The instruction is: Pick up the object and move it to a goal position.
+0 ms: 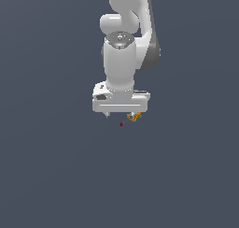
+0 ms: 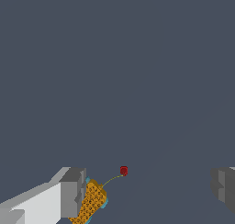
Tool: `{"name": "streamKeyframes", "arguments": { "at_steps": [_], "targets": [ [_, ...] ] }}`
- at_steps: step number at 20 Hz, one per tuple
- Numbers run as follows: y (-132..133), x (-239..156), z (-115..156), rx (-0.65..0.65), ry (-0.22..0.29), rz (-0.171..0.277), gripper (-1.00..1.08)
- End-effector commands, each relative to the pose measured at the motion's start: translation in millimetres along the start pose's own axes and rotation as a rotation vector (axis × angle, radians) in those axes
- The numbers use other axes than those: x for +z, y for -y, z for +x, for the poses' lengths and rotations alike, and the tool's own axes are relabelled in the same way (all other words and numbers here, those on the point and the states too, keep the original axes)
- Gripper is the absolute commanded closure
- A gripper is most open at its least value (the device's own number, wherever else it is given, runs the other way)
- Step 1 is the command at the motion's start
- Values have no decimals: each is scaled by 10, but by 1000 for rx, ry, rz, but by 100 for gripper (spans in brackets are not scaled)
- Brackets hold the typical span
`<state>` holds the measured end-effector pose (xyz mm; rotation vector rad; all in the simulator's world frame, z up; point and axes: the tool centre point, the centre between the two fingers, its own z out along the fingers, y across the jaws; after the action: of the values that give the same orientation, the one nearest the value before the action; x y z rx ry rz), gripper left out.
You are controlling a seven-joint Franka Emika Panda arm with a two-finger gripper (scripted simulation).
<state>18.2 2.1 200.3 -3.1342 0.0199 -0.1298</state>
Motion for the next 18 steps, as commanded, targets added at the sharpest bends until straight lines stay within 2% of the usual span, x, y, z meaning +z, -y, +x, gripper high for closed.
{"name": "streamKeyframes", "arguments": {
  "at_steps": [1,10,18],
  "targets": [
    [0,0,0,0,0,0,-92],
    [-145,61,-5,-14,-1,1,-92],
    [-124,81,-19,-1,1,1,-92]
  ]
}}
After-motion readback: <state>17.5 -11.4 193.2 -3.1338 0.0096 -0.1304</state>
